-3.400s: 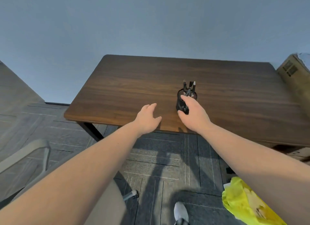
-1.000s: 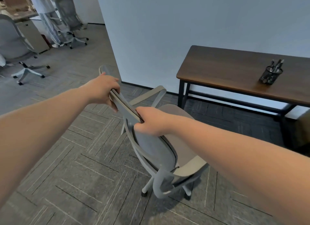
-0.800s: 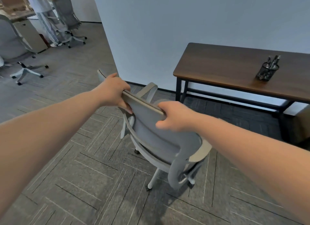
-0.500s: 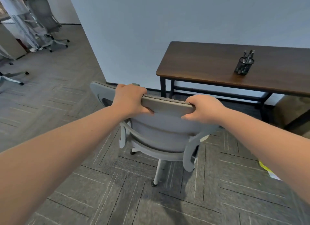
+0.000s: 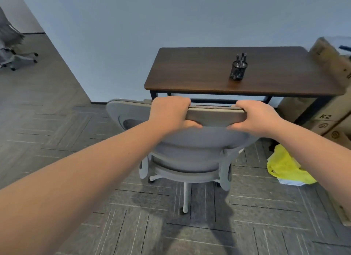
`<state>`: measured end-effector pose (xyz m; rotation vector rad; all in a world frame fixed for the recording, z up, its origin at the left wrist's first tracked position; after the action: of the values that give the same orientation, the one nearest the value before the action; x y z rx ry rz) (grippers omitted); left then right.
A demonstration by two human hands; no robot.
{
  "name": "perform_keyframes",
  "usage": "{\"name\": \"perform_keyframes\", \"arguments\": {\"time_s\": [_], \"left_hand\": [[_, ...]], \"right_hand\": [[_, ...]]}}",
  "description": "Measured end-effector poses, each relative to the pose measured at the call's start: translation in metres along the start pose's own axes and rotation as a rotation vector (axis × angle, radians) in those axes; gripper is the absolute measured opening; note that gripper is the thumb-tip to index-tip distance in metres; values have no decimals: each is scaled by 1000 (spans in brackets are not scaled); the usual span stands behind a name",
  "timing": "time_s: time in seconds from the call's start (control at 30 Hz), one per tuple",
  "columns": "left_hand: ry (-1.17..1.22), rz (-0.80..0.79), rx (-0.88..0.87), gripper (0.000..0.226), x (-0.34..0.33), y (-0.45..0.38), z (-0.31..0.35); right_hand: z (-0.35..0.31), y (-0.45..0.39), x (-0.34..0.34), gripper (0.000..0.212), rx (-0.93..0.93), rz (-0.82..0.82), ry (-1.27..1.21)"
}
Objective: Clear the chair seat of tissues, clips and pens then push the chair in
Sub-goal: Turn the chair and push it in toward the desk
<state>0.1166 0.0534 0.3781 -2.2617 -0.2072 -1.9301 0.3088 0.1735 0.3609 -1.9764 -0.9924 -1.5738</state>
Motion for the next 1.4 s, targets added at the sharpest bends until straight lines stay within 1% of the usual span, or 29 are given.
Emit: {"name": "perform_keyframes", "arguments": {"time_s": [0.1, 0.23, 0.3, 0.43, 0.5, 0.63, 0.77, 0.87, 1.1, 1.23, 1.4], "left_hand": [[26, 18, -81, 57, 3, -19, 19], [39, 83, -285, 45, 6, -37, 30], [26, 89, -354, 47, 5, -45, 24], [29, 75, -292, 58, -2, -60, 13], [42, 71, -289, 59, -2, -70, 17], [41, 56, -326, 57, 4, -89, 29], [54, 51, -311, 59, 4, -108, 42], [75, 9, -311, 58, 6, -124, 53], [55, 31, -325, 56, 7, -153, 93], [89, 13, -307, 56, 9, -162, 97], [109, 9, -280, 56, 11, -159, 96]], "right_hand": [[27, 3, 6, 38, -25, 40, 2], [58, 12, 17, 48, -64, 29, 15], [74, 16, 20, 46, -78, 43, 23], [100, 20, 26, 47, -106, 73, 28], [111, 19, 29, 49, -119, 77, 11], [131, 13, 34, 49, -148, 70, -5], [150, 8, 42, 44, -174, 55, -1], [165, 2, 49, 47, -204, 41, 0], [209, -11, 67, 54, -296, 40, 23], [220, -18, 70, 55, -283, 29, 42], [223, -19, 69, 55, -251, 59, 69]]}}
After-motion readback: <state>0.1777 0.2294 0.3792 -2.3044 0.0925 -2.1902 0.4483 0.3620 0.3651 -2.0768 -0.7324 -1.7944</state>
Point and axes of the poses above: each hand's wrist, its own y-axis away from the middle knuckle, its own x-axis out of the back of the hand, z = x × y, the point moved 1 cm from there along -y, towards the middle knuckle, and after that the axes turned 8 degrees about -z, right-handed, at the moved point
